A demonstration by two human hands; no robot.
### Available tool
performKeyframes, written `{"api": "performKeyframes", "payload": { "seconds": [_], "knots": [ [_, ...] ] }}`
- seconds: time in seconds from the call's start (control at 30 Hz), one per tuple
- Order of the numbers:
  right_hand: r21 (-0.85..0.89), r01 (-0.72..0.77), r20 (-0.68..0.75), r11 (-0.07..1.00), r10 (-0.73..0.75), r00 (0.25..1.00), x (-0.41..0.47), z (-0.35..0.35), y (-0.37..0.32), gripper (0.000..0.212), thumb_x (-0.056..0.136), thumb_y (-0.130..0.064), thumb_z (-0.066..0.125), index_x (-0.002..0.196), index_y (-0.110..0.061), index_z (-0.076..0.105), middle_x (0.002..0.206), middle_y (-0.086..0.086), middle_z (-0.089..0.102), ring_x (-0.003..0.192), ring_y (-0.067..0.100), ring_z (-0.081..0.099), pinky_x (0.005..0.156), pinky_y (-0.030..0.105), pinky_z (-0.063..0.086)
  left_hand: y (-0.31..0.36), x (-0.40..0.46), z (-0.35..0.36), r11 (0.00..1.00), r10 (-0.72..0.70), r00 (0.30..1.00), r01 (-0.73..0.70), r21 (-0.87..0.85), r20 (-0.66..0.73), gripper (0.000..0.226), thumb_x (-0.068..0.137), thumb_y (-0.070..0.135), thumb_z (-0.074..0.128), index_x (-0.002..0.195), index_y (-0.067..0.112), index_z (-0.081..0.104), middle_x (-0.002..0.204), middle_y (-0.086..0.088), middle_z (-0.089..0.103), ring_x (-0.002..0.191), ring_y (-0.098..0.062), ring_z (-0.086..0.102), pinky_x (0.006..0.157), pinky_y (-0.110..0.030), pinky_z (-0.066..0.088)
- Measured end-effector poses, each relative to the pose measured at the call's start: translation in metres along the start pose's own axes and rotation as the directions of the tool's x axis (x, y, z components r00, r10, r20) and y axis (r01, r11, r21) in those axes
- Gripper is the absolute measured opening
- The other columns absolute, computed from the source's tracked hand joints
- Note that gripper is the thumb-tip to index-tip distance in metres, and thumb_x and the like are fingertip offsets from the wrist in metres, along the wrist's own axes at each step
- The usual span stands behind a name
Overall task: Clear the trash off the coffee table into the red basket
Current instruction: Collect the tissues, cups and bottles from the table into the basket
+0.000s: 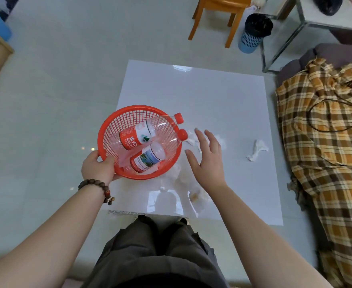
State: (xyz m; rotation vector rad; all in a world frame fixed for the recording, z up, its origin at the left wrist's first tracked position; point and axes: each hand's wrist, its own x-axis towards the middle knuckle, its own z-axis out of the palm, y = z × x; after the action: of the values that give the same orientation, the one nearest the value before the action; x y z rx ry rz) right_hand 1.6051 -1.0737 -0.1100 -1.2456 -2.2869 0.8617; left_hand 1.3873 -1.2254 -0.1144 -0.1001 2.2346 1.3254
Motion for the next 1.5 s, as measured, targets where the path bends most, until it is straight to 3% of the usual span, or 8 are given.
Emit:
{"api": "performKeyframes", "payload": {
  "seconds": [0.13, 0.37, 0.57, 0.77, 0.9, 1.1, 1.27, 1.5],
  "knots": [
    [-0.083, -0.165, 0.135, 0.983, 0.175, 0.975, -0.028, 0.028, 0.041, 0.061, 0.09, -0.046, 0.052, 0.145, -0.037, 0.025, 0.153, 0.004, 0.022, 0.141, 0.022, 0.017, 0.112, 0.045, 0.029, -0.017, 0.009, -0.027, 1.0, -0.014, 0.997, 0.015, 0.014, -0.075, 0.009, 0.087, 0.016, 0.061, 0.093, 0.022, 0.062, 0.098, -0.012, 0.07, 0.071, -0.033, 0.071, 0.061, -0.049, 0.061],
    [-0.32, -0.172, 0.458, 0.932, 0.311, 0.833, -0.058, 0.125, 0.085, 0.07, 0.088, -0.059, 0.047, 0.145, -0.045, 0.01, 0.159, 0.0, -0.003, 0.146, 0.027, 0.0, 0.117, 0.046, 0.013, -0.06, 0.023, -0.08, 1.0, -0.016, 0.983, 0.011, -0.026, -0.181, 0.013, 0.083, 0.013, 0.065, 0.083, 0.026, 0.066, 0.079, 0.004, 0.07, 0.058, -0.013, 0.071, 0.044, -0.028, 0.056],
    [-0.376, -0.121, 0.431, 0.919, 0.289, 0.855, -0.026, 0.196, 0.096, 0.087, 0.087, -0.037, 0.062, 0.147, -0.043, -0.001, 0.155, 0.0, -0.028, 0.145, 0.029, -0.013, 0.117, 0.045, 0.004, -0.099, 0.037, -0.115, 1.0, -0.027, 0.971, 0.029, 0.002, -0.239, 0.018, 0.085, 0.015, 0.064, 0.081, 0.033, 0.067, 0.083, 0.01, 0.07, 0.063, -0.01, 0.071, 0.046, -0.026, 0.056],
    [-0.356, -0.203, 0.334, 0.912, 0.327, 0.884, -0.019, 0.221, 0.103, 0.057, 0.084, 0.0, 0.049, 0.135, -0.024, 0.043, 0.145, 0.006, 0.032, 0.127, 0.029, 0.027, 0.1, 0.032, 0.037, -0.122, 0.044, -0.122, 0.998, -0.046, 0.962, 0.053, 0.019, -0.27, 0.017, 0.087, 0.016, 0.065, 0.093, 0.032, 0.066, 0.084, 0.013, 0.071, 0.067, -0.014, 0.072, 0.046, -0.027, 0.057],
    [-0.187, -0.278, 0.312, 0.942, 0.325, 0.893, -0.013, 0.203, 0.086, 0.049, 0.081, 0.004, 0.047, 0.125, -0.018, 0.053, 0.13, 0.009, 0.042, 0.115, 0.029, 0.036, 0.09, 0.03, 0.039, -0.106, 0.045, -0.117, 0.997, -0.019, 0.979, 0.033, 0.063, -0.204, 0.014, 0.088, 0.015, 0.064, 0.098, 0.024, 0.064, 0.083, 0.007, 0.07, 0.068, -0.016, 0.071, 0.047, -0.027, 0.057],
    [0.149, -0.246, 0.029, 0.958, 0.245, 0.969, -0.005, 0.133, 0.014, 0.044, 0.078, 0.001, 0.052, 0.117, -0.017, 0.057, 0.118, -0.001, 0.044, 0.111, 0.024, 0.049, 0.089, 0.028, 0.042, -0.064, 0.043, -0.1, 0.99, 0.013, 0.998, -0.005, 0.141, -0.054, 0.02, 0.088, 0.013, 0.063, 0.107, 0.019, 0.064, 0.088, -0.007, 0.072, 0.068, -0.024, 0.072, 0.052, -0.036, 0.06],
    [0.293, -0.05, -0.071, 0.955, 0.074, 0.995, -0.009, 0.088, -0.066, 0.048, 0.071, -0.007, 0.053, 0.116, -0.026, 0.052, 0.121, -0.001, 0.042, 0.112, 0.016, 0.046, 0.087, 0.007, 0.034, -0.031, 0.03, -0.076, 0.983, 0.081, 0.995, -0.09, 0.16, 0.061, 0.022, 0.088, 0.01, 0.062, 0.104, 0.025, 0.062, 0.093, -0.014, 0.071, 0.076, -0.033, 0.071, 0.063, -0.052, 0.06],
    [0.0, 0.282, 0.223, 0.959, -0.275, 0.935, -0.014, 0.087, -0.11, 0.051, 0.084, -0.015, 0.05, 0.135, -0.02, 0.045, 0.147, 0.012, 0.035, 0.136, 0.032, 0.028, 0.108, 0.047, 0.031, 0.001, 0.001, -0.036, 0.971, 0.145, 0.968, -0.179, 0.157, 0.207, 0.02, 0.086, 0.011, 0.063, 0.096, 0.029, 0.065, 0.083, -0.011, 0.072, 0.07, -0.03, 0.071, 0.062, -0.048, 0.061]
  ]
}}
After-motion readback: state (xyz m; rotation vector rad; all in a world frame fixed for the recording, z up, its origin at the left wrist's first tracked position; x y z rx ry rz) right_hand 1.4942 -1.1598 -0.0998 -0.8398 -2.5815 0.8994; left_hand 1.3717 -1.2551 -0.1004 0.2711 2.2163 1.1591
